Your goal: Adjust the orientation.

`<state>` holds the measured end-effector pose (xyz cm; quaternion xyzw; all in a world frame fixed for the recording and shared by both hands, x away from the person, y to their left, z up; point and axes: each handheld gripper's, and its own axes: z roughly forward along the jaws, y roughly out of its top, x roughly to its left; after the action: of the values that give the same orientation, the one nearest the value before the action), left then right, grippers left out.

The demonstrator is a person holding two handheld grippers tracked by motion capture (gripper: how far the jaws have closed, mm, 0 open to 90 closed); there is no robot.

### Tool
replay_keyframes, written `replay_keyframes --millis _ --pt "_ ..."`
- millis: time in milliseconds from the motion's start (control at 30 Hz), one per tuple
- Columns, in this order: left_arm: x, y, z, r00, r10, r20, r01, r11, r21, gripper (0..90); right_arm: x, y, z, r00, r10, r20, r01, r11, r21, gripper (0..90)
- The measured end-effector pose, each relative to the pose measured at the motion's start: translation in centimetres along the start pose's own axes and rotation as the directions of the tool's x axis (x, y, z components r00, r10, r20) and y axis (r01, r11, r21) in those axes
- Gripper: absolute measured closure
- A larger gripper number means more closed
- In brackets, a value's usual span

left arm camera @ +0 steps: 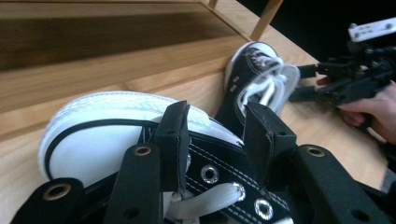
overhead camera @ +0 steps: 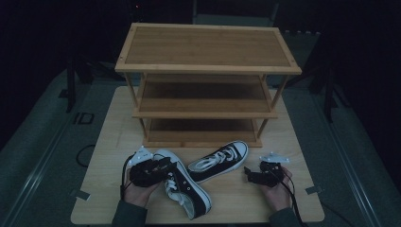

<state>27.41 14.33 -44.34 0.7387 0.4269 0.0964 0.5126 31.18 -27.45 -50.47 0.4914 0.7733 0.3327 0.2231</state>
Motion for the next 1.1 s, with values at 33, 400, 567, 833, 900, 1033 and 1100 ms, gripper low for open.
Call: replay_keyframes --millis 33,400,567,833,900,1033,1100 --pt "0.0 0.0 0.0 1.0000 0.000 0.000 0.000 1.0000 0.000 60.5 0.0 0.0 0.0 1.0000 0.000 0.000 0.000 1.000 0.000 15.3" --pt "0.1 1.1 1.6 0.9999 0.007 0.013 -0.008 0.9990 0.044 57.0 0.0 0.0 0.0 1.0000 0.000 0.000 0.000 1.000 0.000 15.3" --pt "0.0 0.6 0.6 0.9994 -0.009 0.034 0.008 0.9997 0.023 57.1 0.0 0.0 0.0 1.0000 -0.003 -0.001 0.003 1.000 -0.001 15.3" --pt "-0.3 -0.4 -0.5 0.9990 -0.012 0.042 0.012 0.9999 0.002 54.6 0.0 0.0 0.0 1.0000 -0.004 -0.003 0.004 1.000 0.000 15.3" --pt "-0.5 -0.6 -0.9 0.9997 -0.007 0.023 0.007 0.9999 -0.010 51.4 0.0 -0.1 -0.1 1.0000 -0.004 -0.005 0.004 1.000 0.000 15.3" --pt "-0.8 -1.1 -1.9 1.0000 0.000 -0.008 -0.001 1.0000 -0.007 48.0 0.1 -0.1 -0.1 1.0000 -0.004 -0.006 0.004 1.000 0.000 15.3" --pt "-0.9 -1.6 -2.6 0.9999 -0.010 -0.010 0.009 0.9999 -0.014 47.5 0.1 -0.1 -0.1 1.0000 -0.004 -0.006 0.004 1.000 0.000 15.3"
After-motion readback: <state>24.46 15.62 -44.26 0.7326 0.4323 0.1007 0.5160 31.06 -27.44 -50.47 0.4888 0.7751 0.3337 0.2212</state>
